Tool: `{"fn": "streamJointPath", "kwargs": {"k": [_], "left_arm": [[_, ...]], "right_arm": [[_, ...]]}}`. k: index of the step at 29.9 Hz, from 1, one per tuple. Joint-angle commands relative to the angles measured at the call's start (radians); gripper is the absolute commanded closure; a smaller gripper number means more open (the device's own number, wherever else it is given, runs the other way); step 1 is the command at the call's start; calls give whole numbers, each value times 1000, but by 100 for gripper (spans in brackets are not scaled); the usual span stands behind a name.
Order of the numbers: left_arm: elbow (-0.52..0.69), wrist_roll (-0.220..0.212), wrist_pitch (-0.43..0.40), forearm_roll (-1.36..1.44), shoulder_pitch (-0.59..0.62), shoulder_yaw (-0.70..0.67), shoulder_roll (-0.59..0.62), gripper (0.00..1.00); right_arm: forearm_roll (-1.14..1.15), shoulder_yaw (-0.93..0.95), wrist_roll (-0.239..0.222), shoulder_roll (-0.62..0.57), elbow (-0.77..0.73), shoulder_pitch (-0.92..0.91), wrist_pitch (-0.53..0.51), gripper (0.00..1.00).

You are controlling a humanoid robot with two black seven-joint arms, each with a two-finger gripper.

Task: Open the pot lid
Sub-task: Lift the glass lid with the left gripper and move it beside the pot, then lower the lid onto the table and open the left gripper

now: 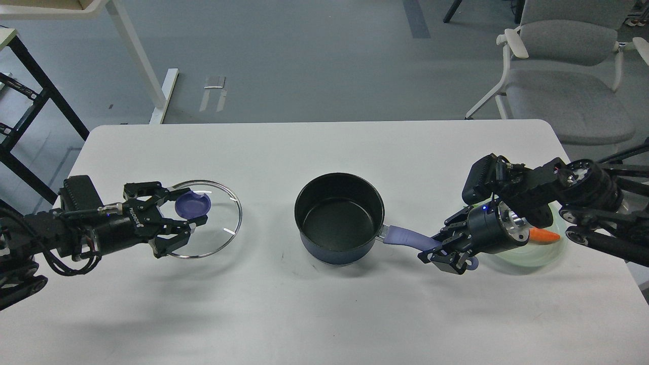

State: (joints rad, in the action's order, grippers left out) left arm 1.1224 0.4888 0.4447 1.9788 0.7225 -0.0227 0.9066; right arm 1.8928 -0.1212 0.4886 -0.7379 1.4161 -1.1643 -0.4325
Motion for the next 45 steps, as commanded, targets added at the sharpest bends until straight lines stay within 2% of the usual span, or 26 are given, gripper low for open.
{"fn": "streamJointPath", "kwargs": {"k": [1,4,7,15,18,22,23,25,26,35,39,41,45], "left_arm": [[-52,0,2,3,-11,0,-15,58],[-105,0,3,6,-12,9,-34,58],[-154,0,44,6,-17,32,-52,57],[-179,0,44,-8,-18,58,-80,54],[-187,0,44,-12,-20,58,-84,45],[-190,0,44,-35,-32,60,-84,37],[-190,0,44,-41,-31,60,-84,34],[-190,0,44,-54,-32,60,-84,19],[-190,0,44,-61,-32,60,-84,17],[-187,0,44,-104,-32,70,-86,10],[-136,0,44,-210,-28,69,-71,5],[-89,0,14,-297,-15,67,-63,4],[-26,0,-128,-541,30,56,-15,3]], "right_arm": [[0,0,0,-3,1,0,5,69],[0,2,0,-17,1,0,6,69],[0,2,0,-20,1,0,8,68],[-1,3,0,-23,3,0,8,68],[-1,3,0,-28,4,0,9,68],[-3,5,0,-34,6,0,9,68],[-3,5,0,-34,6,0,9,68],[-3,3,0,-34,6,1,14,68],[-3,5,0,-34,6,3,15,68],[-3,6,0,-32,6,5,15,68],[-3,6,0,-34,6,5,17,68],[-3,6,0,-34,6,8,23,68],[-3,6,0,-35,6,9,26,64]]}}
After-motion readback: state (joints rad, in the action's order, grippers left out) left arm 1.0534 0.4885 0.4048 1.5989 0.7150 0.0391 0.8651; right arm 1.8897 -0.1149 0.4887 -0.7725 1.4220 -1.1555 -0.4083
